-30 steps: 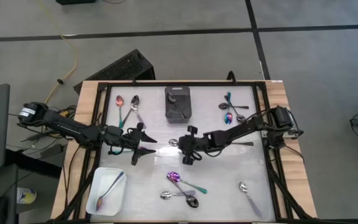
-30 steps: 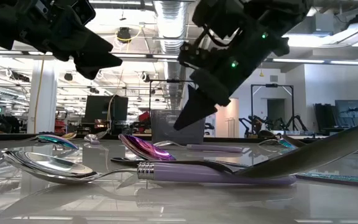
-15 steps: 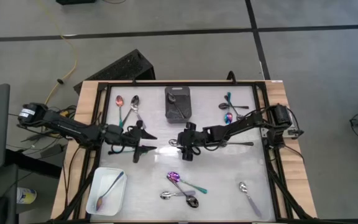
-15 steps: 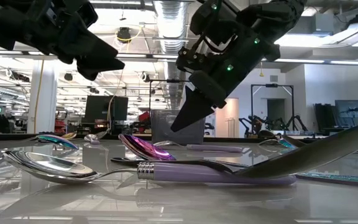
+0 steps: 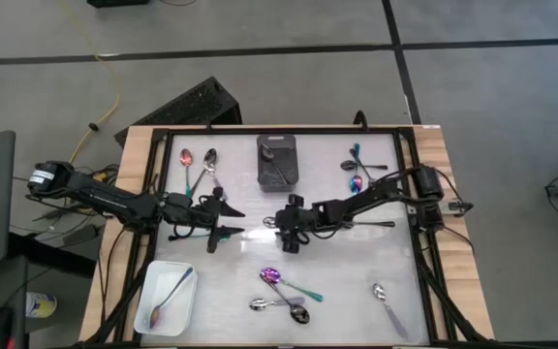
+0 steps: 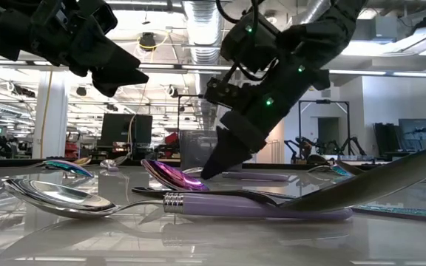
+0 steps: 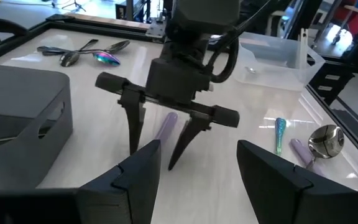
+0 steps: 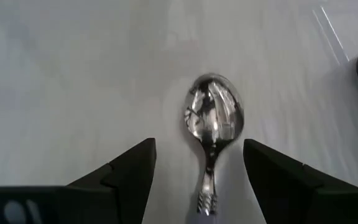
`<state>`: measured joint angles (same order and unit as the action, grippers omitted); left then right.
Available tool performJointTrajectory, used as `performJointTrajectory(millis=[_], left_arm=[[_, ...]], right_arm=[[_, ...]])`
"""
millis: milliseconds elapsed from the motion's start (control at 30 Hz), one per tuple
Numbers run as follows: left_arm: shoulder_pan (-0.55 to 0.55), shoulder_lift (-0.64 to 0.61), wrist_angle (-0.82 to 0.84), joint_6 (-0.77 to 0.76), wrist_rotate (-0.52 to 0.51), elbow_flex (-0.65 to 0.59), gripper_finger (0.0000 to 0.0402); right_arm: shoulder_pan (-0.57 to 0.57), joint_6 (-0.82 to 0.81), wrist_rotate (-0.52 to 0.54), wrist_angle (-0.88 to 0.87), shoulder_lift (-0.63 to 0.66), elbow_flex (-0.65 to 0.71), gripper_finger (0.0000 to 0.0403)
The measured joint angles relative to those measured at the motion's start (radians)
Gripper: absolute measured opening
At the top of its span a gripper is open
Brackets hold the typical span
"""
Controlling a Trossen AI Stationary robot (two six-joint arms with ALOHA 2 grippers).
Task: Sort silverware by color (type)
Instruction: Put the purple spoon into the transparent bin
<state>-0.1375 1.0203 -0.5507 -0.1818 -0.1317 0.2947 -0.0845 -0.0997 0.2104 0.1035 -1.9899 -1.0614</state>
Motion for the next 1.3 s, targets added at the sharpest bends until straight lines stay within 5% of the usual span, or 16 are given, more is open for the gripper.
performJointTrajectory(millis=[333, 667, 1000, 1300], left_arm=[[0.000, 0.000, 0.002, -0.016, 0.031, 0.000, 0.0196], [0.000, 0.000, 0.002, -0.044, 0.032, 0.000, 0.0196], [0.000, 0.000, 0.002, -0.048, 0.048, 0.000, 0.0196], [0.000, 0.000, 0.002, -0.001, 0.051, 0.000, 0.0196]], right_arm=[[-0.013, -0.027, 0.011, -0.002, -0.021, -0.002, 0.0233], [-0.029, -0.016, 0.023, -0.009, -0.013, 0.001, 0.0034], [-0.033, 0.035, 0.075, -0.011, 0.120, 0.007, 0.0025], [-0.117, -0.017, -0.016, -0.184, 0.388, 0.004, 0.0018]])
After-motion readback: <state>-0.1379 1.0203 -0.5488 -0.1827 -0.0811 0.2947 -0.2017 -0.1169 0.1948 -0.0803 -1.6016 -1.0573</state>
